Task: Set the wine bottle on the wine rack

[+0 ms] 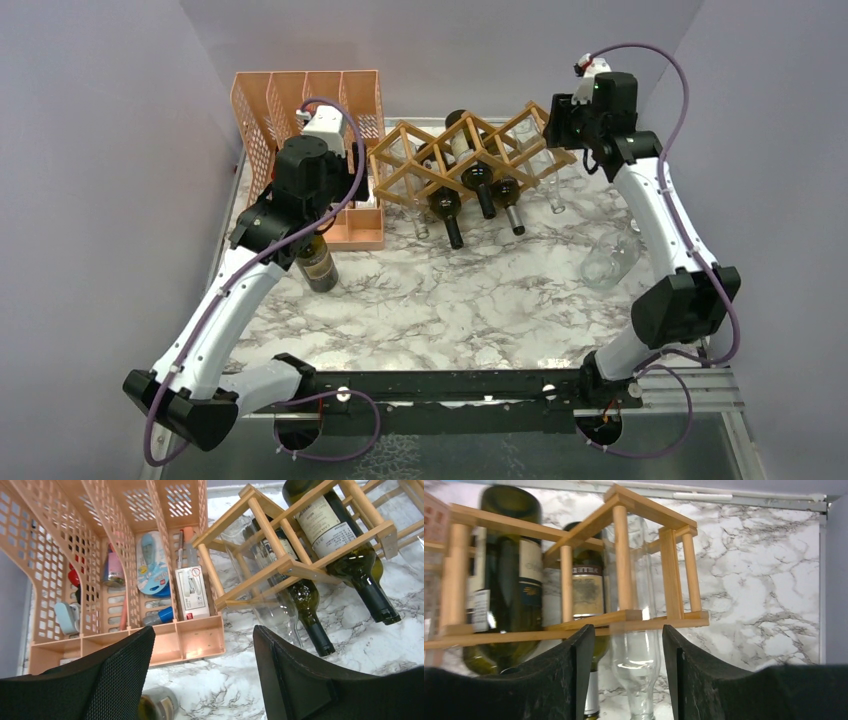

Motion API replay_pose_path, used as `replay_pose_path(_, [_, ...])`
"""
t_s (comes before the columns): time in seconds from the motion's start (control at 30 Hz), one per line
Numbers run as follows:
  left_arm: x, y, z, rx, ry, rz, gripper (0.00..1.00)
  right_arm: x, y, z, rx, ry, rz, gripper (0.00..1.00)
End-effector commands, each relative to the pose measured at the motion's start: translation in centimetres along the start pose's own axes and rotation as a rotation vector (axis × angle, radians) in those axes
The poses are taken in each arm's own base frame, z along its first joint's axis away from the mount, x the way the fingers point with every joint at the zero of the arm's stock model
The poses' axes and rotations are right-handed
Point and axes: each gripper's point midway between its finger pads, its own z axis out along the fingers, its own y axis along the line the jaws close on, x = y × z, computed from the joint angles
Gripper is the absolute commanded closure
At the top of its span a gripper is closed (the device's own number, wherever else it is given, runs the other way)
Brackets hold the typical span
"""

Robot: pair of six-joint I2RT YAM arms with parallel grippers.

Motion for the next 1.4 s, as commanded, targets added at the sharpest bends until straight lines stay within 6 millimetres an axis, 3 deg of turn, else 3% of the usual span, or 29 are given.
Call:
replay_pose_path(0.0, [-2.9, 1.5, -2.7, -0.042, -0.112, 0.019, 0.22, -2.8, 2.9, -4.8, -0.153, -0.102, 0.065, 0.42])
replay_pose_path(0.17, [-4.9, 1.5, -4.7, -0.018, -0.192, 0.016, 0.22, -2.8, 8.0, -9.2, -0.438, -0.164, 0.087, 0.37])
replay_pose_path(0.4, [-8.9, 1.1, -8.6, 0.043, -0.346, -0.007, 0.22, -0.7, 15.1, -13.7, -0.661, -0.216, 0.064, 0.36])
replay_pose_path(0.63, [-11.5, 1.5, -12.0, 0.060, -0.474, -0.040, 0.22, 1.9, 26.3, -16.3, -0.856, -0.252, -0.001, 0.35])
replay_pose_path(0.83, [-12.5, 2.9, -14.5, 0.022, -0.556, -0.069, 0.22, 4.9, 36.0, -16.4, -0.957, -0.235, -0.116, 0.30])
replay_pose_path(0.97, [-12.7, 3.6, -15.8, 0.003, -0.601, -0.083, 0.21, 6.5, 41.7, -15.2, -0.959, -0.245, -0.204, 0.27])
replay_pose_path(1.2, [-12.9, 4.7, -17.2, -0.041, -0.635, -0.104, 0.18, 8.2, 48.9, -11.8, -0.974, -0.214, -0.277, 0.26])
replay_pose_path(1.37, [-11.8, 5.5, -16.7, -0.083, -0.613, -0.109, 0.16, 8.7, 51.8, -10.4, -0.989, -0.213, -0.317, 0.26])
